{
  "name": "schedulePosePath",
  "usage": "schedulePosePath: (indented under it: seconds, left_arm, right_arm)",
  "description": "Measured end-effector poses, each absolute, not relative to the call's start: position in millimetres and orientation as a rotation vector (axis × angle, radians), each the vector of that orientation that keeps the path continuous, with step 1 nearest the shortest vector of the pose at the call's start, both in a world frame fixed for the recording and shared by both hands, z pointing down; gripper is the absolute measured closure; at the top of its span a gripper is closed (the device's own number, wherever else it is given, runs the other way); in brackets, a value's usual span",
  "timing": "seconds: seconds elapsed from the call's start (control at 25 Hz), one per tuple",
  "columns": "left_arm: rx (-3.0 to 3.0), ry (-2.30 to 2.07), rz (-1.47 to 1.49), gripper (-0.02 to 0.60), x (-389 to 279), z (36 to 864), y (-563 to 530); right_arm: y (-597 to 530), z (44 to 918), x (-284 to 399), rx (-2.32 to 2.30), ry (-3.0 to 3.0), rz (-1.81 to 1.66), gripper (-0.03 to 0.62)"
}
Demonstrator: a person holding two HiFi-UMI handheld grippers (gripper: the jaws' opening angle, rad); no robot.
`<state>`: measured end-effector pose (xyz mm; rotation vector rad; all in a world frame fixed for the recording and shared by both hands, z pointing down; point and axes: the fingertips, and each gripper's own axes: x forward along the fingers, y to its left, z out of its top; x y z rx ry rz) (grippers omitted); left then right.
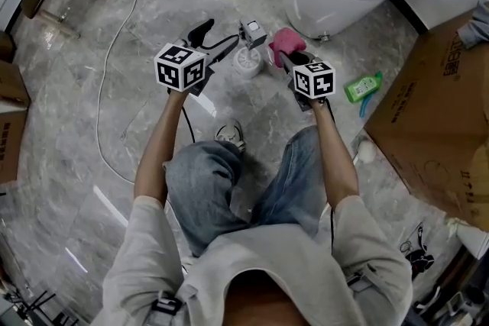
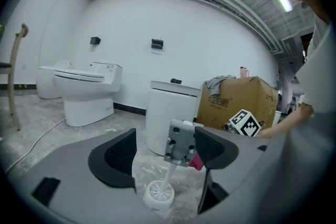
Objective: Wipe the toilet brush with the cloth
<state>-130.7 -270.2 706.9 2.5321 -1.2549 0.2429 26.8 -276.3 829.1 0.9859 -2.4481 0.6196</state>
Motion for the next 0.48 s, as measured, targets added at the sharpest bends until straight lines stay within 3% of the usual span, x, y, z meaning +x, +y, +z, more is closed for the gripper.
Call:
schedulePosePath:
  seconds: [0.08, 0.24, 0.32, 0.48]
  left_arm:
    - [2.483, -1.369, 0.181, 0.216, -155.8, 709.8, -274.6]
    - [2.424, -1.513, 0.16, 0.439, -186.6, 727.0, -277.2]
    - [2.399, -1.526, 0.161, 0.522, -193.1, 739.0, -281.1]
    - [2.384, -1.533, 0.25, 0.562, -197.2, 764.8, -288.2]
  right_arm:
    - [-284.7, 823.4, 33.1, 1.022, -2.454, 0.579, 0.51]
    - [-292.0, 823.5, 46.2, 1.091, -2.451, 0.565, 0.51]
    - [-295.0, 826.8, 50.4, 1.11, -2.44, 0.558, 0.51]
    - [-301.0, 833.5, 55.6, 1.144, -2.416, 0.546, 0.51]
